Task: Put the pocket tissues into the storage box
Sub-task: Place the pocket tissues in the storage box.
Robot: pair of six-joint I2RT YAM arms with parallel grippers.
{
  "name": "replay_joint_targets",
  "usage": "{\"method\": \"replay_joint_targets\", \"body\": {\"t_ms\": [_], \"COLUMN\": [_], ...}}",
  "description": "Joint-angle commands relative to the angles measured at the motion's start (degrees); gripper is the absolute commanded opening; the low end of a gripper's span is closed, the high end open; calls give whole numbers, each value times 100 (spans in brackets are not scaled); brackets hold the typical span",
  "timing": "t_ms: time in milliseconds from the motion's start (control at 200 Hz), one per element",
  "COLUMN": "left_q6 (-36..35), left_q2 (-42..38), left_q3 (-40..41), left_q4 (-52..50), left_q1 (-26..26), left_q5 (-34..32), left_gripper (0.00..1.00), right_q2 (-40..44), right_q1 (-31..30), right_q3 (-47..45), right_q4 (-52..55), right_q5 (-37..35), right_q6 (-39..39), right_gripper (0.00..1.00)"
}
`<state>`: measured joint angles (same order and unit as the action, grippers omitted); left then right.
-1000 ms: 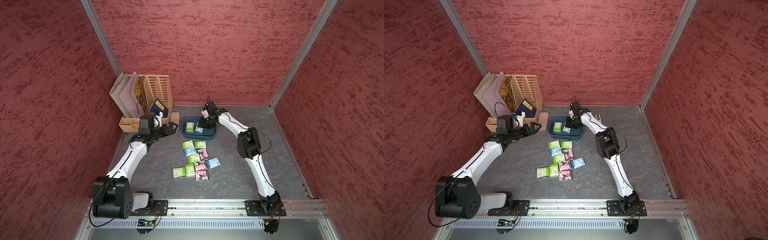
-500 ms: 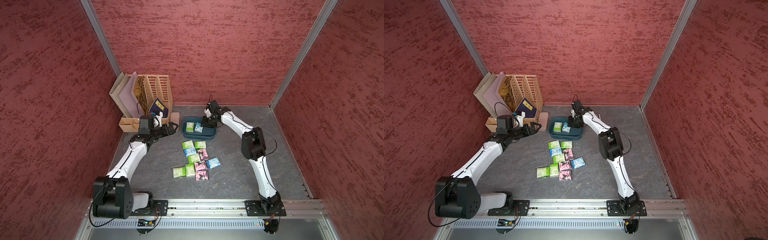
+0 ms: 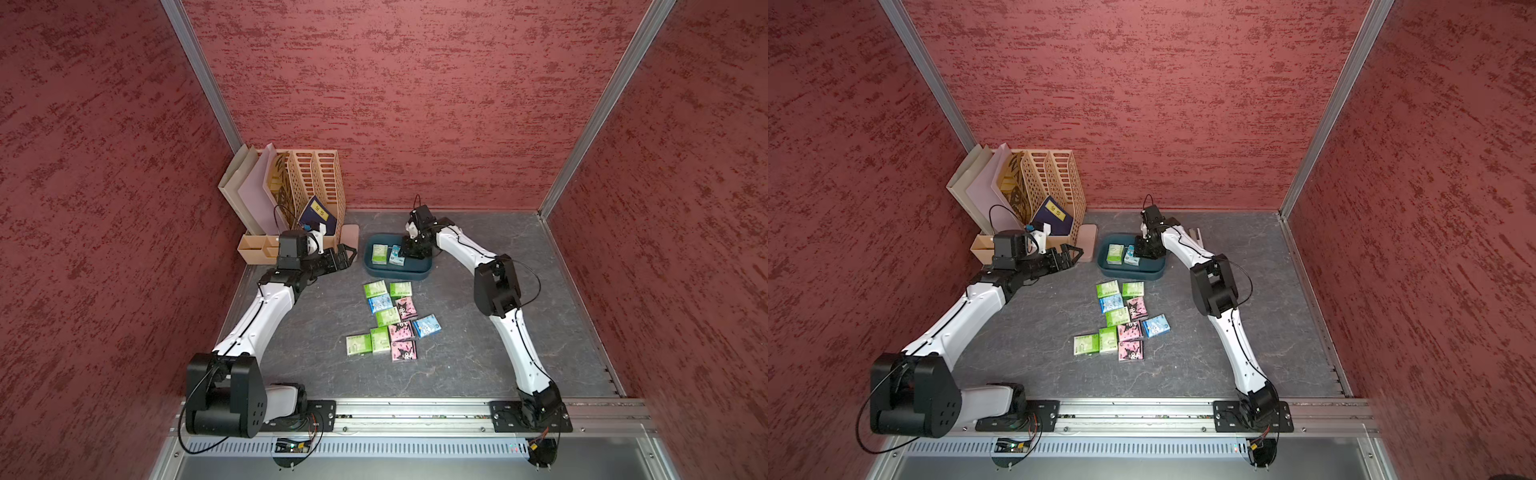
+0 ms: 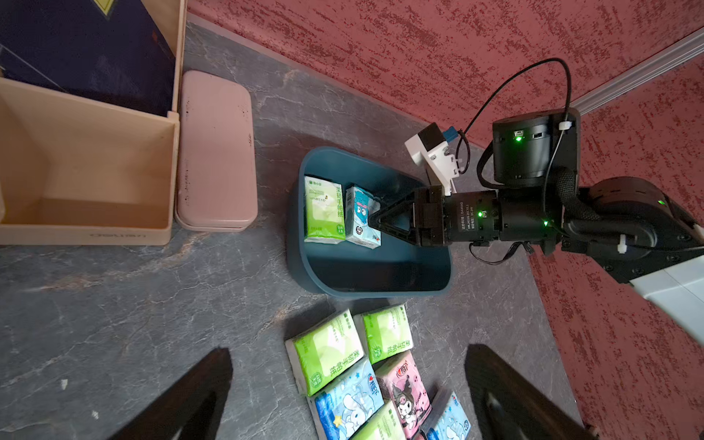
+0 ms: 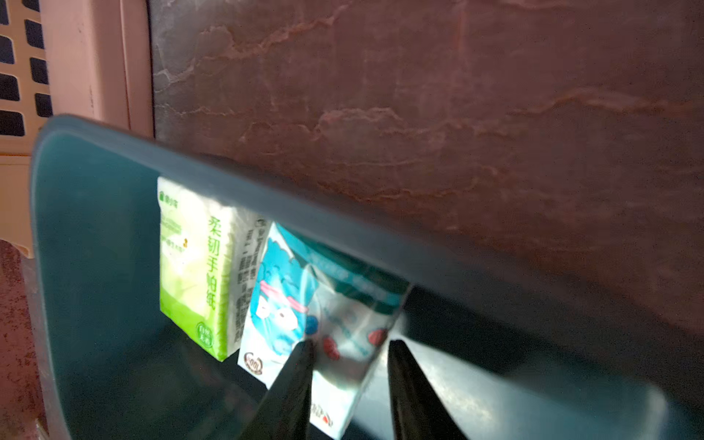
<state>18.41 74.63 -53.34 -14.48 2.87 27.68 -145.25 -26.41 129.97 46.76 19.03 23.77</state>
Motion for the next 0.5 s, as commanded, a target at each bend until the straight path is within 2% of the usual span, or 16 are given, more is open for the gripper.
{"method": "replay_joint_targets", "body": {"t_ms": [0,491], "left_q6": [-38,-22], "left_q2": [1,5], "left_q3": [41,70], "left_q4": [138,69], "left_q1": [-49,-48], "left_q5": [109,128], "left_gripper": [100,100], "right_q2": [-91,-312], "right_q1": [-20,-68], "right_q3": [174,459], "right_q4": [-148,-484], "right_q5": [149,469], "right_q6": [55,241], "right_gripper": [35,34]}}
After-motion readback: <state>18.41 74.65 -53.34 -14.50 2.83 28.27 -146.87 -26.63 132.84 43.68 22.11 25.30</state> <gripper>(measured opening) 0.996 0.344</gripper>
